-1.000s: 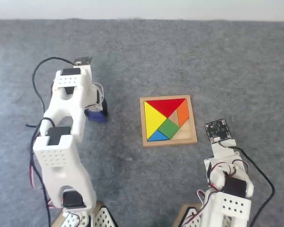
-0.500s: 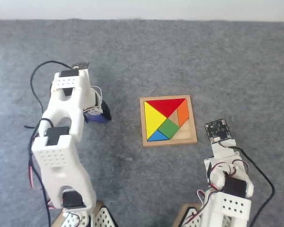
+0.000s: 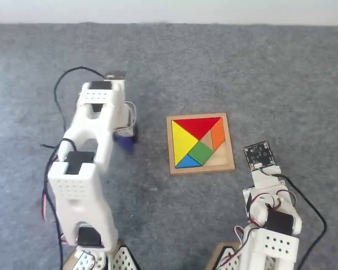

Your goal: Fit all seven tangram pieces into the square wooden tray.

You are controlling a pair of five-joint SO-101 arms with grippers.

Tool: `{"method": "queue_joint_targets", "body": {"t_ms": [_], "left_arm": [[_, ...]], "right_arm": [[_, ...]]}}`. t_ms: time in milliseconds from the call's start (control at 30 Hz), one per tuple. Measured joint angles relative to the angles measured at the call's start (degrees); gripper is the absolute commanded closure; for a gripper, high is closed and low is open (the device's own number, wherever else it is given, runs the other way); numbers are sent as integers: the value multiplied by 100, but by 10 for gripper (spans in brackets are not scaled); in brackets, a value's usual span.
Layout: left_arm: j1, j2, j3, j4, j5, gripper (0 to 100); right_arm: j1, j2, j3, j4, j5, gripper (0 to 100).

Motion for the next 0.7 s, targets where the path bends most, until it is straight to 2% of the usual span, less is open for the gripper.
{"method": "queue_joint_targets", "body": {"t_ms": [300,433,567,700], "left_arm": [[1459,-1231,-132,536,-360,808],[1793,-1662,-132,633,-492,804],[1653,-1705,-105,589,-756,804],[897,-1424,220,70,-976,804]], "right_arm": [[0,0,0,0,0,961],[0,0,0,0,0,961],[0,0,0,0,0,961],[0,0,0,0,0,961]]}}
